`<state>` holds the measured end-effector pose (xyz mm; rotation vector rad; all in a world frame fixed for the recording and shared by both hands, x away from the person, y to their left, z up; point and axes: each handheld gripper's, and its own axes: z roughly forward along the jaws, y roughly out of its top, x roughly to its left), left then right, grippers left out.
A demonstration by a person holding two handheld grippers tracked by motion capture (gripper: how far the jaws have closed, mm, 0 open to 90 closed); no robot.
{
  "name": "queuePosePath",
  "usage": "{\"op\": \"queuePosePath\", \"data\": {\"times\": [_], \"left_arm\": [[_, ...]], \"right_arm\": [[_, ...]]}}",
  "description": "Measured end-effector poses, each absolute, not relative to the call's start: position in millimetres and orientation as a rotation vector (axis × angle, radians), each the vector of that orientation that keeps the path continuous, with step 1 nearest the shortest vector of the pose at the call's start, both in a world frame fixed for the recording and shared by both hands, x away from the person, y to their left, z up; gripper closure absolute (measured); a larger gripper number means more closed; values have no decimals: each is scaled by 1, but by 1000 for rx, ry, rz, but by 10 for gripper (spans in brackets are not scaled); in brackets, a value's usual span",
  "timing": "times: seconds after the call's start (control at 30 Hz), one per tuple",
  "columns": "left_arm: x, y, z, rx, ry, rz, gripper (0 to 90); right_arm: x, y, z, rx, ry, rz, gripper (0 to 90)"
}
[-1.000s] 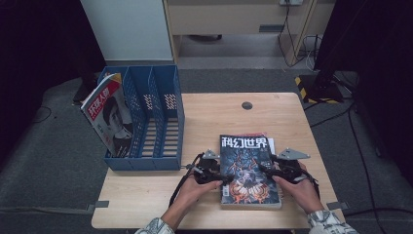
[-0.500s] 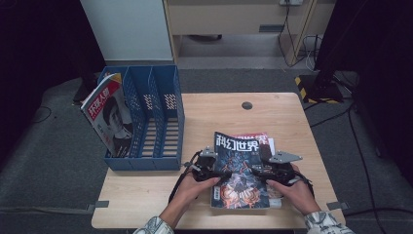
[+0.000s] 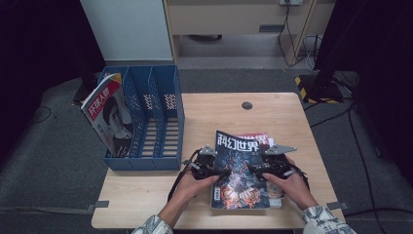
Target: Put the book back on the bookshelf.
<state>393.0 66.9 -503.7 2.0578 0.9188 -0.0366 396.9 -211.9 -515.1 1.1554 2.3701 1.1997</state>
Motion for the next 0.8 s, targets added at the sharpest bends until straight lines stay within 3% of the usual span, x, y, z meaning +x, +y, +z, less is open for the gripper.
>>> {"op": "queuePosePath", "data": {"times": [0.37, 0.5, 0.63, 0.8], "left_arm": [[423, 65, -489, 2024, 963, -34, 454], [435, 62, -488, 2021, 992, -40, 467], [443, 60, -490, 1999, 1030, -78, 465], [448, 57, -490, 1981, 1044, -98, 431]], "right_arm": [[410, -214, -512, 1181, 2387, 1226, 231], [413, -209, -511, 1205, 2407, 1206, 177], [413, -211, -511, 1171, 2407, 1189, 237], [411, -208, -510, 1152, 2404, 1212, 244]]}}
